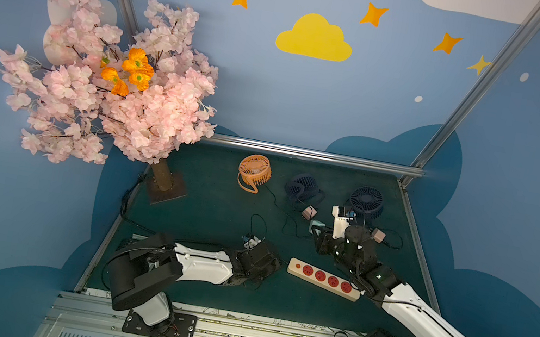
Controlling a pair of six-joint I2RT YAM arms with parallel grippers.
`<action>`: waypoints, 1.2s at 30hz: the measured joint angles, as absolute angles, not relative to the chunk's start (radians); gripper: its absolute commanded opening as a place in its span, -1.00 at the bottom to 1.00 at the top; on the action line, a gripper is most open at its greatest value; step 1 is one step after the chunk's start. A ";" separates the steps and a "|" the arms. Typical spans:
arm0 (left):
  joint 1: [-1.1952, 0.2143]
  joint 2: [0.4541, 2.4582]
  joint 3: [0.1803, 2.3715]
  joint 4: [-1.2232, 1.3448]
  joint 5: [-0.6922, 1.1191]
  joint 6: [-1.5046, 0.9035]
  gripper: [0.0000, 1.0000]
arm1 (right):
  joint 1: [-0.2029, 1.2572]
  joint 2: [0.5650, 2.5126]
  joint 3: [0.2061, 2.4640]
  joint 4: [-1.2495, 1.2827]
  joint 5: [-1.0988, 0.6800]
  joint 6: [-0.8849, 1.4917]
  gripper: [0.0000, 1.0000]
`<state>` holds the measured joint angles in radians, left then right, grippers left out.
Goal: Plug the desk fan into the power strip
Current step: Move the socket to the center of the board, then insert the plug into the socket.
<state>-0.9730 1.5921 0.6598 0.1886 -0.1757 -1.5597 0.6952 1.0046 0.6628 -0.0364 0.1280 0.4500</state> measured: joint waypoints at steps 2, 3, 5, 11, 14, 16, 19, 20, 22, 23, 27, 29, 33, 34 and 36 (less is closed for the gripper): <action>-0.966 1.621 0.672 0.223 -0.183 -1.550 0.12 | 0.695 0.993 0.651 -0.050 0.130 0.452 -1.00; -0.961 1.633 0.677 0.237 -0.188 -1.543 0.07 | 0.695 0.989 0.649 -0.057 0.131 0.453 -1.00; -0.950 1.650 0.686 0.252 -0.199 -1.526 -0.08 | 0.695 0.982 0.647 -0.072 0.133 0.453 -1.00; -0.910 1.668 0.697 0.276 -0.237 -1.465 -0.60 | 0.695 0.978 0.646 -0.080 0.138 0.451 -1.00; -0.889 1.680 0.714 0.282 -0.240 -1.420 -0.85 | 0.695 0.982 0.647 -0.082 0.131 0.437 -1.00; -0.872 1.678 0.719 0.286 -0.243 -1.387 -0.95 | 0.695 0.987 0.647 -0.092 0.115 0.417 -1.00; -0.830 1.654 0.707 0.274 -0.247 -1.316 -0.95 | 0.695 0.999 0.657 -0.120 0.069 0.366 -1.00; -0.812 1.639 0.699 0.270 -0.244 -1.287 -0.95 | 0.695 1.008 0.666 -0.131 0.050 0.344 -1.00; -0.748 1.600 0.678 0.271 -0.200 -1.202 -0.95 | 0.695 1.038 0.694 -0.160 0.007 0.298 -1.00; -0.712 1.588 0.672 0.273 -0.164 -1.164 -0.95 | 0.695 1.058 0.714 -0.180 -0.013 0.279 -1.00; -0.537 1.593 0.675 0.278 0.074 -1.012 -0.92 | 0.698 1.181 0.828 -0.292 -0.094 0.203 -1.00; -0.459 1.631 0.699 0.273 0.214 -0.940 -0.92 | 0.706 1.258 0.895 -0.353 -0.125 0.173 -1.00; -0.379 1.747 0.793 0.234 0.424 -0.792 -0.94 | 0.740 1.402 1.013 -0.471 -0.163 0.106 -1.00; -0.371 1.771 0.818 0.216 0.459 -0.757 -0.95 | 0.752 1.438 1.047 -0.506 -0.167 0.089 -1.00; -0.360 1.806 0.867 0.175 0.518 -0.684 -0.95 | 0.772 1.512 1.118 -0.571 -0.168 0.058 -1.00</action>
<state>-0.3603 1.8065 0.8669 0.1745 0.5179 -0.6842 0.7723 1.5120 1.1179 -0.5709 -0.1680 0.0578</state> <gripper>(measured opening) 0.078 0.314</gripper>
